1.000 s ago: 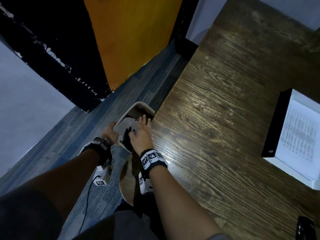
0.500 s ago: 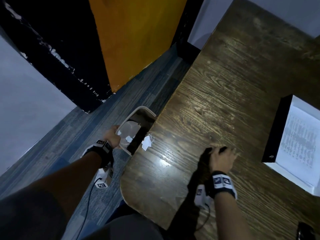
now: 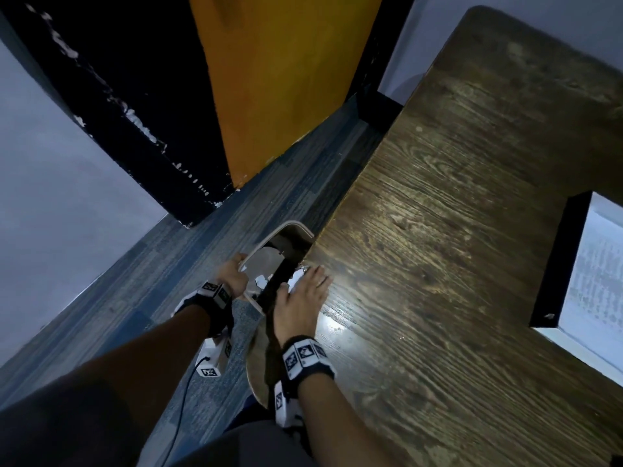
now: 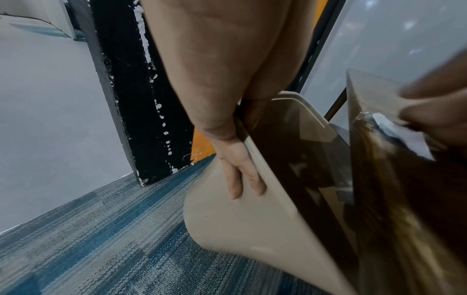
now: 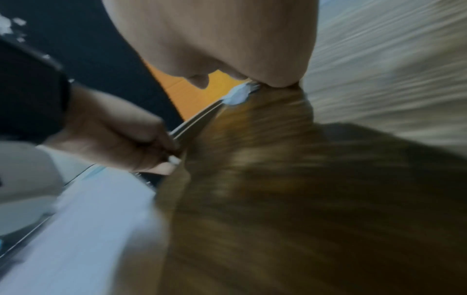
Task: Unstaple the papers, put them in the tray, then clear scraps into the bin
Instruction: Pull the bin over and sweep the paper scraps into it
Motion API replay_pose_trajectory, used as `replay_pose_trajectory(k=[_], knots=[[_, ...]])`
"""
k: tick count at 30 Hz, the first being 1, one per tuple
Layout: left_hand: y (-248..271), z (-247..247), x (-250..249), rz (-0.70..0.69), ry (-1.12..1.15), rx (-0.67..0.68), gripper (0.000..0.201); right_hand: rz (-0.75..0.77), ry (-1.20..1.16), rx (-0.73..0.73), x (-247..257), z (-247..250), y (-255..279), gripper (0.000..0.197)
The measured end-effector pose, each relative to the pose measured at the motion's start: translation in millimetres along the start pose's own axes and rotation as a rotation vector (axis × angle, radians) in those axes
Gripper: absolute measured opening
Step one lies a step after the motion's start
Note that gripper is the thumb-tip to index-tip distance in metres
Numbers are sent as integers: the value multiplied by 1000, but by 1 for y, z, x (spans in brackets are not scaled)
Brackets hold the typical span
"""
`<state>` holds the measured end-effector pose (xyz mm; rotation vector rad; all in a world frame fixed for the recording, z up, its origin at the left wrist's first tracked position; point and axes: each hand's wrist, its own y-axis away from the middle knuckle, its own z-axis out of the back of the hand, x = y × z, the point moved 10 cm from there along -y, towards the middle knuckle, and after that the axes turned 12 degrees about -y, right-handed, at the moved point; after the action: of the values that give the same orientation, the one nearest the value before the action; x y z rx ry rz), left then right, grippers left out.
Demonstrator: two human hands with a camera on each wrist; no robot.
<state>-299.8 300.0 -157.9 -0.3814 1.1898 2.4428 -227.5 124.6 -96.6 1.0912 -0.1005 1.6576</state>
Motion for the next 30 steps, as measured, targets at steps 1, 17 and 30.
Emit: replay_pose_trajectory(k=[1, 17, 30], knots=[[8, 3, -4, 2, -1, 2, 51, 17, 11, 29, 10, -10, -2, 70], [18, 7, 12, 1, 94, -49, 54, 84, -467, 95, 31, 34, 8, 40], [24, 11, 24, 3, 91, -53, 44, -398, 211, -343, -181, 150, 78, 84]])
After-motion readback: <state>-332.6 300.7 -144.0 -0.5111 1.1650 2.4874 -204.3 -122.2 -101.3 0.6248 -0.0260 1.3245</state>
